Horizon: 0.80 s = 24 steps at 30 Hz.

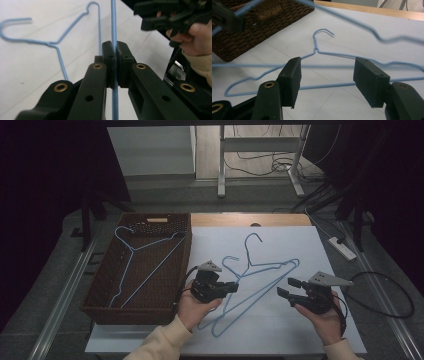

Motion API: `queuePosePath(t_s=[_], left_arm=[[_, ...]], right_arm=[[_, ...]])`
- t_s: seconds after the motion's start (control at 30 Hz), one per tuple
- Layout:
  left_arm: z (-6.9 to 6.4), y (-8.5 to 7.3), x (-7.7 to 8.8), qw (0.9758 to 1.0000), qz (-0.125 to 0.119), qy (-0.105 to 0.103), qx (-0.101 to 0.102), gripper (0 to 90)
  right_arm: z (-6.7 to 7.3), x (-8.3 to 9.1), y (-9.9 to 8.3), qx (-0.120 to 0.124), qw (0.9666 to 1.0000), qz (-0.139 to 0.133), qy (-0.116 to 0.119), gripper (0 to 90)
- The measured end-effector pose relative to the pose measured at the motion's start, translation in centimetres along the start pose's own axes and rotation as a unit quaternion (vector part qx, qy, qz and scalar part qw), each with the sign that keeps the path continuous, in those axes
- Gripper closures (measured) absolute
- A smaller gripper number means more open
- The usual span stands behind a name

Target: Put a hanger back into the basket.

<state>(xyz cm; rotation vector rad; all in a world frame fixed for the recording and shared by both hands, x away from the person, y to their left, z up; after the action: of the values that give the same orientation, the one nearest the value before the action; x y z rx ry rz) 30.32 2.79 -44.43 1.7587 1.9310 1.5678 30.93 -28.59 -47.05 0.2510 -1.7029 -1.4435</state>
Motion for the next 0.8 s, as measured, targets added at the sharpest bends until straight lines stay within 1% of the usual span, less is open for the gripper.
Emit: queuePosePath(t_s=[0.23,0.4,0.5,0.53,0.63,0.8], left_arm=[[0.2,1.1,2.7,0.9995,-0.031,0.000,-0.001,86.2],[1.0,1.7,4.8,0.9984,-0.055,0.000,0.006,86.1],[1.5,1.8,5.9,0.9978,-0.065,0.002,0.009,86.2],[1.5,1.8,5.9,0.9978,-0.065,0.002,0.009,86.2],[2.0,1.8,7.1,0.9970,-0.076,0.006,0.012,86.2],[2.6,2.0,8.5,0.9960,-0.088,0.013,0.011,86.2]], right_arm=[[-0.7,0.0,-0.5,-0.008,0.9999,0.003,-0.010,39.1],[-1.0,-0.1,-0.8,-0.017,0.9997,0.010,-0.017,39.0],[-1.0,-0.2,-0.9,-0.018,0.9996,0.014,-0.019,39.0],[-1.0,-0.2,-0.9,-0.018,0.9996,0.014,-0.019,39.0],[-1.0,-0.3,-0.9,-0.016,0.9995,0.017,-0.019,39.0],[-1.0,-0.5,-1.0,-0.013,0.9994,0.024,-0.020,39.0]])
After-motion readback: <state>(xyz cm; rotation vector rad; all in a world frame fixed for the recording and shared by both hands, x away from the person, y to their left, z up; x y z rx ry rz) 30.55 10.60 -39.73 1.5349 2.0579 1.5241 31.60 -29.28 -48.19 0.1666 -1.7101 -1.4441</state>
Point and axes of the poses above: each handheld gripper's, and its own axes: x roughly backward along the jaws, y roughly out of its top, z roughly to its left, the point moved 2 cm from there along -x, roughly forward along the jaws, and after that the axes turned 5 degrees about x, right-handed, at the moved point
